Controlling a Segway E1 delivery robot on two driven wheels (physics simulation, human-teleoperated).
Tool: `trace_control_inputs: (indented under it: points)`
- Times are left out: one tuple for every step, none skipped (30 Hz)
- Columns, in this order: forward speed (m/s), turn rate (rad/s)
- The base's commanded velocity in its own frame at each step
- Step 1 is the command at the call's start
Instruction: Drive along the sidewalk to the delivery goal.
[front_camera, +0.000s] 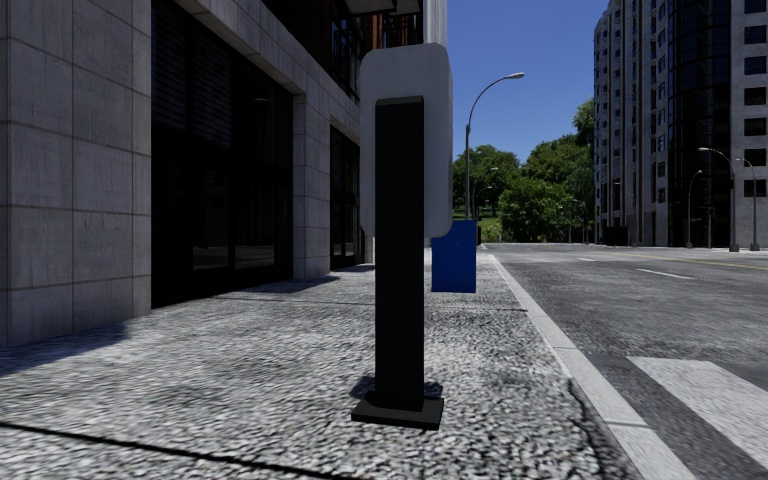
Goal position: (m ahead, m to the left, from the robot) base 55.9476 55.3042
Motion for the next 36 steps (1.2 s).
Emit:
trace_control_inputs:
  points:
    - [0.0, 0.0]
    - [0.0, 0.0]
    - [0.0, 0.0]
    - [0.0, 0.0]
    - [0.0, 0.0]
    - [0.0, 0.0]
    - [0.0, 0.0]
    - [0.0, 0.0]
    - [0.0, 0.0]
    - [0.0, 0.0]
    - [0.0, 0.0]
    - [0.0, 0.0]
    - [0.0, 0.0]
    - [0.0, 0.0]
    - [0.0, 0.0]
    - [0.0, 0.0]
    - [0.0, 0.0]
    - [0.0, 0.0]
    - [0.0, 0.0]
    - [0.0, 0.0]
    - [0.0, 0.0]
    - [0.0, 0.0]
    - [0.0, 0.0]
    - [0.0, 0.0]
    - [0.0, 0.0]
    - [0.0, 0.0]
    - [0.0, 0.0]
    - [0.0, 0.0]
    - [0.0, 0.0]
    - [0.0, 0.0]
    - [0.0, 0.07]
    - [0.04, 0.16]
    - [0.27, 0.19]
    - [0.27, 0.19]
    - [0.39, 0.2]
    - [0.51, 0.22]
